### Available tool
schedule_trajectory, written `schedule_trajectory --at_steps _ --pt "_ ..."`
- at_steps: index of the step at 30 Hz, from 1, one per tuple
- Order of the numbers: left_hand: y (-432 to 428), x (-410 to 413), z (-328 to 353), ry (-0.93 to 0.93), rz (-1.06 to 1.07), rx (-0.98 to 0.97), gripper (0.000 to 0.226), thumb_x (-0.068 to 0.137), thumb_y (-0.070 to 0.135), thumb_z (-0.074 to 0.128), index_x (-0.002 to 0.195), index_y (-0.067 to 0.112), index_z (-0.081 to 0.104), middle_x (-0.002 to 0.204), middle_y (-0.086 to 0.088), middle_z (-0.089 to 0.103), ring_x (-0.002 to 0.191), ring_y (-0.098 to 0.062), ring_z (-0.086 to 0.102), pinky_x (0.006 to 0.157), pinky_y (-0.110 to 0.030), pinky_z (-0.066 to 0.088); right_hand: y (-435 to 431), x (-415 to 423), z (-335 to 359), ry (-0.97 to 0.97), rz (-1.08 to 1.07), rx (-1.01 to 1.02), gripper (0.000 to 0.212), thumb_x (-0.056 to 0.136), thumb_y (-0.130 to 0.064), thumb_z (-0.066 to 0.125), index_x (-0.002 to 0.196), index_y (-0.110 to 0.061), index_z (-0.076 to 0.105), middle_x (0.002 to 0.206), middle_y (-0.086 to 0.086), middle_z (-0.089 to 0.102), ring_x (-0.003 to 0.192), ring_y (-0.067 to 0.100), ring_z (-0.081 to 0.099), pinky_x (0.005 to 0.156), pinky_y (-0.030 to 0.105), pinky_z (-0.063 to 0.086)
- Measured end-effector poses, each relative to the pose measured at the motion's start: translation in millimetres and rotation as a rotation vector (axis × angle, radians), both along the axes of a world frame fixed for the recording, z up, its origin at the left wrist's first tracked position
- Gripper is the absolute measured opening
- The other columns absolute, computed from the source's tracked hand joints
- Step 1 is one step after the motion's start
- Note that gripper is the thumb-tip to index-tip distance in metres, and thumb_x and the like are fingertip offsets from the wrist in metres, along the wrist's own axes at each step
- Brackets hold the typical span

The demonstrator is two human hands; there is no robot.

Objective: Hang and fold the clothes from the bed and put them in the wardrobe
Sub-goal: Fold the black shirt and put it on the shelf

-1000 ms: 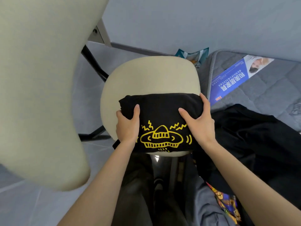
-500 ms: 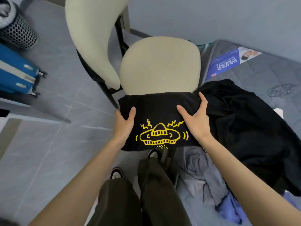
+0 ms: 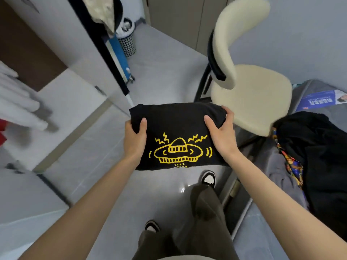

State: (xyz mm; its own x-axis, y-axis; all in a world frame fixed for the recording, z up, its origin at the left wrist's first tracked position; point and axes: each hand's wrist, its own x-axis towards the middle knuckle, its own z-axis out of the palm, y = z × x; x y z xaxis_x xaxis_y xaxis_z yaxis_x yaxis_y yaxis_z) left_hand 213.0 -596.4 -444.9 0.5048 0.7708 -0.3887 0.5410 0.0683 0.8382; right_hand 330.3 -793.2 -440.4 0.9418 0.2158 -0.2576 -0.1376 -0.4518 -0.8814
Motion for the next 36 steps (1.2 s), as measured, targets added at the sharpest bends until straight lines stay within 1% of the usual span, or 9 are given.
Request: schedule_trajectory --at_steps 5,9,11,15,19,25,29,33,36 --pt "86 -96 72 -0.127 0.183 0.058 0.026 0.096 0.043 0.049 0.113 0.026 0.041 0.108 0.008 0.056 0.107 -0.017 0.058 0.094 -0.035 0.046 107 -65 62 -0.055 0.151 0.141 0.058 0.086 -0.049 0.062 0.133 -0.039 0.029 0.098 -0.026 0.053 0.091 -0.003 0.058 0.078 0.017 0.043" --pt "144 -157 143 -0.245 0.291 0.119 0.030 0.095 0.040 0.051 0.117 0.021 0.045 0.113 0.001 0.061 0.105 -0.019 0.061 0.096 -0.043 0.049 184 -104 127 -0.113 0.275 0.251 0.056 0.086 -0.047 0.064 0.130 -0.040 0.031 0.098 -0.028 0.053 0.080 -0.015 0.059 0.060 0.003 0.042" --pt "171 -181 179 -0.267 0.336 0.172 0.026 0.095 0.041 0.052 0.114 0.023 0.045 0.113 0.000 0.061 0.104 -0.020 0.061 0.096 -0.043 0.049 219 -119 163 -0.138 0.331 0.313 0.057 0.086 -0.045 0.064 0.131 -0.037 0.031 0.102 -0.027 0.053 0.085 -0.015 0.059 0.063 0.001 0.043" --pt "223 -213 254 -0.368 0.417 0.282 0.030 0.094 0.040 0.054 0.117 0.021 0.049 0.112 0.004 0.063 0.101 -0.015 0.062 0.085 -0.032 0.050 285 -138 236 -0.160 0.428 0.426 0.054 0.084 -0.048 0.064 0.126 -0.043 0.030 0.116 -0.012 0.059 0.102 0.010 0.063 0.088 0.031 0.052" --pt "273 -229 322 -0.425 0.461 0.352 0.040 0.092 0.046 0.054 0.123 0.021 0.048 0.112 0.003 0.064 0.099 -0.018 0.064 0.092 -0.043 0.051 345 -142 305 -0.230 0.505 0.531 0.056 0.086 -0.046 0.064 0.130 -0.037 0.031 0.106 -0.016 0.059 0.082 -0.006 0.065 0.067 0.014 0.052" --pt "341 -222 416 -0.533 0.541 0.519 0.024 0.092 0.043 0.055 0.109 0.028 0.047 0.105 0.005 0.063 0.087 -0.008 0.063 0.071 -0.027 0.050 430 -126 401 -0.267 0.614 0.668 0.062 0.087 -0.043 0.064 0.135 -0.034 0.027 0.114 -0.007 0.056 0.099 0.017 0.064 0.089 0.039 0.055" --pt "382 -212 469 -0.530 0.620 0.604 0.030 0.090 0.046 0.056 0.110 0.026 0.048 0.107 0.003 0.062 0.097 -0.017 0.062 0.089 -0.037 0.050 484 -109 457 -0.302 0.674 0.732 0.063 0.086 -0.043 0.066 0.135 -0.032 0.028 0.117 -0.003 0.055 0.100 0.019 0.064 0.092 0.044 0.053" --pt "420 -206 515 -0.547 0.659 0.678 0.034 0.091 0.048 0.056 0.112 0.023 0.048 0.112 0.001 0.061 0.100 -0.019 0.061 0.092 -0.040 0.050 536 -94 504 -0.328 0.715 0.770 0.066 0.083 -0.046 0.067 0.135 -0.034 0.029 0.124 -0.002 0.055 0.109 0.023 0.060 0.098 0.046 0.048" --pt "452 -203 546 -0.549 0.679 0.710 0.034 0.090 0.050 0.055 0.111 0.024 0.047 0.114 0.003 0.060 0.106 -0.022 0.059 0.097 -0.044 0.047 575 -87 535 -0.333 0.736 0.807 0.059 0.082 -0.046 0.067 0.129 -0.036 0.032 0.115 -0.006 0.055 0.103 0.021 0.061 0.095 0.046 0.050"
